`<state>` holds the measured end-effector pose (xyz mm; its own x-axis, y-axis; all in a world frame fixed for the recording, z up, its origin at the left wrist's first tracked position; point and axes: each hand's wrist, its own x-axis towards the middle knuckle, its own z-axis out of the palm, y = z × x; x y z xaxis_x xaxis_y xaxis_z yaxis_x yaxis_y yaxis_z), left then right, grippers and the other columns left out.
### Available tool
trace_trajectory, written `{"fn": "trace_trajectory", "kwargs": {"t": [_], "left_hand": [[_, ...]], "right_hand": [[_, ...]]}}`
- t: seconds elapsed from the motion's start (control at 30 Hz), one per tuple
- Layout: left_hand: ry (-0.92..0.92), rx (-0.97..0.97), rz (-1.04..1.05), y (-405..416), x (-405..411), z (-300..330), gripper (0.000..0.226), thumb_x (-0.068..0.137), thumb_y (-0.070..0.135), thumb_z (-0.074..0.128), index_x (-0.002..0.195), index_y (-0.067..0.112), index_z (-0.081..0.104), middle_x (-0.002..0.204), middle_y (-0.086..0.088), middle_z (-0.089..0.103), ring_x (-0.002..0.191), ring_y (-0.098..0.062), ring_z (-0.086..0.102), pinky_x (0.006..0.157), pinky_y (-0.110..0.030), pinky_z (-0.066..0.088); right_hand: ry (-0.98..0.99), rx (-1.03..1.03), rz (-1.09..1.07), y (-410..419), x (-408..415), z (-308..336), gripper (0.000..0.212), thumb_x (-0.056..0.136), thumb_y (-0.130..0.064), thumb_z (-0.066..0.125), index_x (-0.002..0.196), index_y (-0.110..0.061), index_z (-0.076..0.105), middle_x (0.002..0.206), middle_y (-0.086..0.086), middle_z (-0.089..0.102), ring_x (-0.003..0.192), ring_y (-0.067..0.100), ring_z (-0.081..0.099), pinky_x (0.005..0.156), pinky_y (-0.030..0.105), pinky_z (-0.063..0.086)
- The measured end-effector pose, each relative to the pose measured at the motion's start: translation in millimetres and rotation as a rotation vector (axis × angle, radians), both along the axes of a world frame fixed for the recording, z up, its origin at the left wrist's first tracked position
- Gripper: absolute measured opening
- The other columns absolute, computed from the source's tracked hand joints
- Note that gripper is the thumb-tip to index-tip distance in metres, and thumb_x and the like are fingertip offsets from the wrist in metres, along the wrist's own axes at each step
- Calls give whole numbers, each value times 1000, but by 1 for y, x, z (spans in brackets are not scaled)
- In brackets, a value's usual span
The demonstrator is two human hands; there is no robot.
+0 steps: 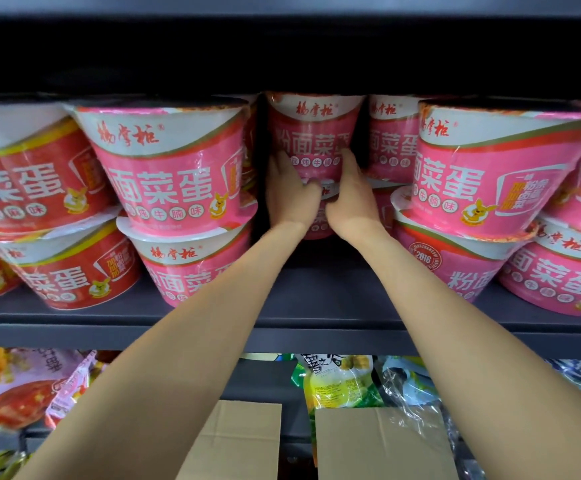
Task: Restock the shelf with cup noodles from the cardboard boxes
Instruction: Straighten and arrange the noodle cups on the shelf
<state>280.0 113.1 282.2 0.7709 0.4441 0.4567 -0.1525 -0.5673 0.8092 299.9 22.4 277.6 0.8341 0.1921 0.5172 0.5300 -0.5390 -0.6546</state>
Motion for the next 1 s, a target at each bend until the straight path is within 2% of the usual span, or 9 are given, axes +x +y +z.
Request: {"fn": "trace_trajectory", "kwargs": {"t": [0.13, 0.3, 0.47, 0.57, 0.67, 0.73, 0.83, 0.9, 1.0], "left_hand": [[30, 214, 68, 2, -5, -13, 76, 88, 14, 54, 151, 10, 12, 158, -12, 14, 143, -29, 19, 117, -39, 19], [6, 301, 18, 7, -16, -24, 82, 84, 12, 62, 151, 9, 14, 158, -12, 13, 144, -28, 16, 118, -36, 16], [-241, 116, -64, -15, -69, -36, 57, 83, 4, 56, 138, 11, 42, 139, -8, 44, 130, -23, 39, 109, -31, 31], [-179, -83, -230, -33, -99, -36, 45, 90, 17, 59, 133, 16, 45, 125, 3, 55, 114, -11, 54, 96, -28, 46], [10, -233, -436, -64, -112, -22, 58, 90, 21, 63, 141, 22, 36, 132, 2, 49, 117, -11, 51, 91, -16, 43], [106, -236, -500, -83, -111, -14, 72, 89, 26, 66, 148, 25, 24, 147, -3, 37, 129, -14, 41, 100, -22, 37], [240, -263, -554, -105, -103, -6, 91, 85, 22, 70, 152, 24, 9, 152, -1, 30, 132, -11, 33, 99, -23, 30], [264, -261, -564, -115, -101, -4, 96, 81, 17, 73, 152, 26, 9, 143, 5, 39, 125, -7, 37, 96, -22, 31], [244, -179, -521, -120, -113, -4, 96, 73, 21, 74, 150, 30, 16, 135, 9, 44, 123, -11, 42, 96, -26, 35]], "right_hand": [[-14, -15, -9, -1, 5, -4, 72, 90, -11, 57, 150, -19, 17, 144, 7, 42, 124, 26, 49, 98, 34, 43], [4, -94, 48, 3, 2, -2, 76, 89, -10, 60, 151, -14, 16, 155, 8, 22, 139, 24, 30, 114, 34, 29], [-194, -13, 77, -37, -83, -2, 57, 86, 8, 48, 139, -12, 45, 146, 6, 40, 131, 16, 39, 102, 6, 23], [-392, 113, -77, -83, -127, -14, 34, 87, -3, 49, 118, -9, 63, 116, 1, 64, 103, 15, 59, 90, 21, 44], [-380, 251, -284, -136, -146, -22, 26, 88, -4, 50, 111, -7, 62, 103, 1, 65, 93, 13, 60, 82, 30, 50], [-185, 283, -363, -163, -141, -25, 35, 89, -4, 51, 124, -9, 52, 115, 4, 59, 100, 15, 57, 86, 30, 49], [151, 345, -161, -176, -118, -25, 71, 87, 2, 55, 148, -18, 23, 146, 2, 40, 132, 14, 42, 109, 35, 37], [206, 291, -80, -173, -107, -23, 90, 84, 7, 55, 152, -25, 6, 156, -3, 24, 141, 12, 27, 114, 36, 31], [192, 285, -71, -171, -107, -20, 93, 80, 8, 54, 152, -28, 9, 154, -5, 27, 140, 13, 29, 111, 40, 37]]}}
